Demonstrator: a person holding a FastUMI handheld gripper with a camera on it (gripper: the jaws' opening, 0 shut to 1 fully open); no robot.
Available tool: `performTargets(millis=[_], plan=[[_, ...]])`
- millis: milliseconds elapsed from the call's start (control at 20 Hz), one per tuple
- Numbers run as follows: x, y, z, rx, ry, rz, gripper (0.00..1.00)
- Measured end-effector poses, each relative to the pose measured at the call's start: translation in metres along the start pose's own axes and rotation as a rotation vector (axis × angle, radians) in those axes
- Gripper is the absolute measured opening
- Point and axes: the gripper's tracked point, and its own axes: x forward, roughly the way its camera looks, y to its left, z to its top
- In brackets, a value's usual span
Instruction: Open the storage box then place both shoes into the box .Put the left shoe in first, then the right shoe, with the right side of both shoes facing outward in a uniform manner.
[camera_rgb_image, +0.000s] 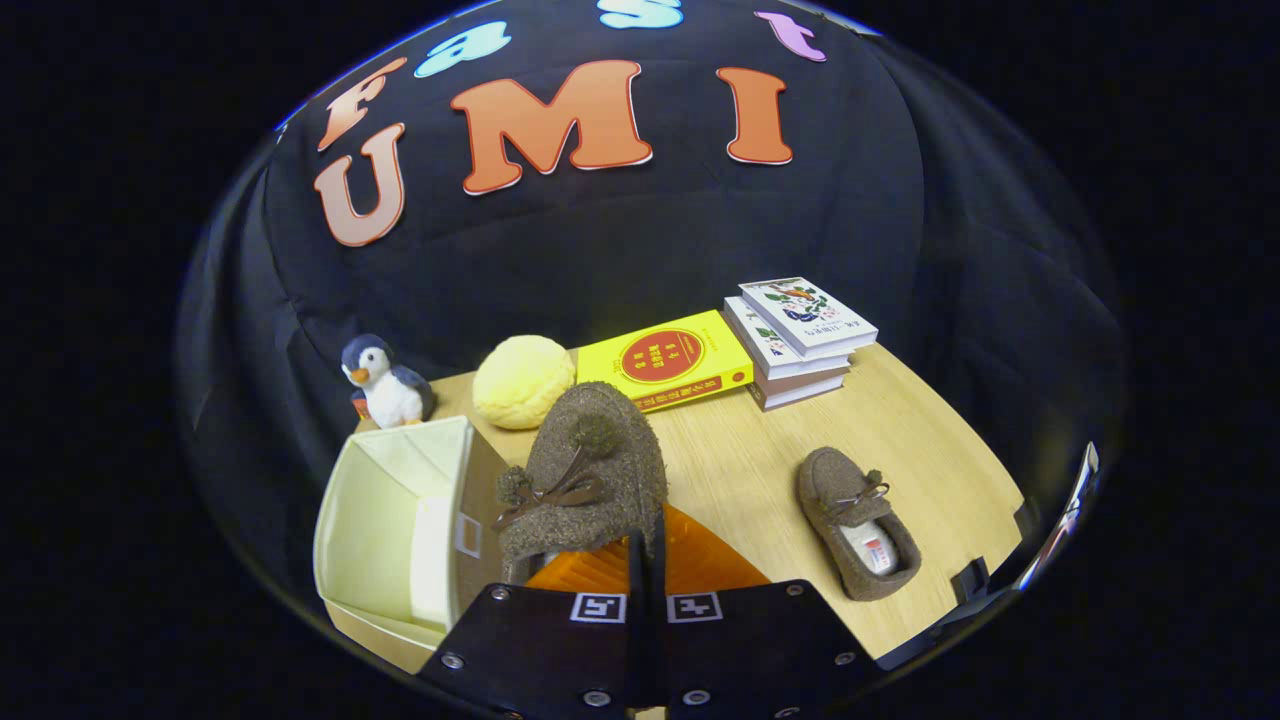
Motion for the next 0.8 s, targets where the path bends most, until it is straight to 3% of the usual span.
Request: performTargets(millis=[400,800], plan=[[-0.012,0.105,0.013,-0.003,-0.03,0.082,0.0],[0.015,0.192,-0.026,-0.04,0.042,0.14,0.01]])
